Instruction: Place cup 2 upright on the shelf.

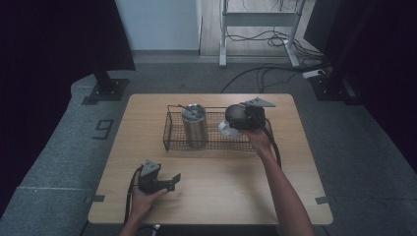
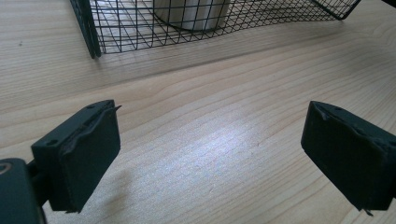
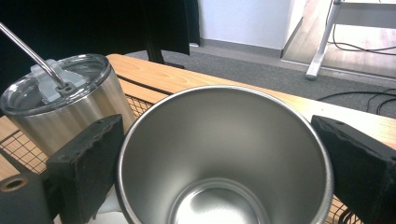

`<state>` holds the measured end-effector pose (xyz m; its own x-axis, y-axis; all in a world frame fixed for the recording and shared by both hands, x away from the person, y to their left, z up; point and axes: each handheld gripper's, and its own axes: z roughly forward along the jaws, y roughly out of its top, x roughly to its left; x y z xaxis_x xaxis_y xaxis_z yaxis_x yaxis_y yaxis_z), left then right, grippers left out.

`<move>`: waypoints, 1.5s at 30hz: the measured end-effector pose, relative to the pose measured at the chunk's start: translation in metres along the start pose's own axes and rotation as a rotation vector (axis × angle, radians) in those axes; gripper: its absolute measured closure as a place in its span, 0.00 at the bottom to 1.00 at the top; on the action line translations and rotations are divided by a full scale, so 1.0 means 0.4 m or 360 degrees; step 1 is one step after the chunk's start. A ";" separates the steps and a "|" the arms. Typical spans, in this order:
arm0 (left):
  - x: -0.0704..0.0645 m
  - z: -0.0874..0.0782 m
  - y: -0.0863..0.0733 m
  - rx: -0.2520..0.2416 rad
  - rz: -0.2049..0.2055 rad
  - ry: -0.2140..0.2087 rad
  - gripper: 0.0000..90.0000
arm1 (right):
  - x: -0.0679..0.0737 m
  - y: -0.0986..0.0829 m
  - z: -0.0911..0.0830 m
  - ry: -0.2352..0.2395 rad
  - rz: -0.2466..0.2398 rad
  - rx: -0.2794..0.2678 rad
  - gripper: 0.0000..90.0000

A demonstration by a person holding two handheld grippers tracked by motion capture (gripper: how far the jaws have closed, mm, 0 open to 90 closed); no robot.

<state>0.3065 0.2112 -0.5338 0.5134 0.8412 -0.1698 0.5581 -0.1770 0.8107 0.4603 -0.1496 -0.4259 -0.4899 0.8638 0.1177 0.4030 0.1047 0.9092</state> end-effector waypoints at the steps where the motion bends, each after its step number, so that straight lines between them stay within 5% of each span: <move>1: 0.000 0.000 0.000 0.0001 0.0000 0.0000 0.05 | -0.001 -0.001 0.001 -0.0002 0.0001 0.0001 0.06; 45: 0.001 -0.001 -0.001 0.0014 0.0006 -0.0003 0.05 | -0.038 -0.083 0.051 -0.0057 0.0032 0.0138 0.06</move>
<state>0.3063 0.2118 -0.5340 0.5167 0.8396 -0.1676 0.5616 -0.1846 0.8065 0.4703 -0.1562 -0.4659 -0.4536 0.8831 0.1200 0.4788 0.1279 0.8686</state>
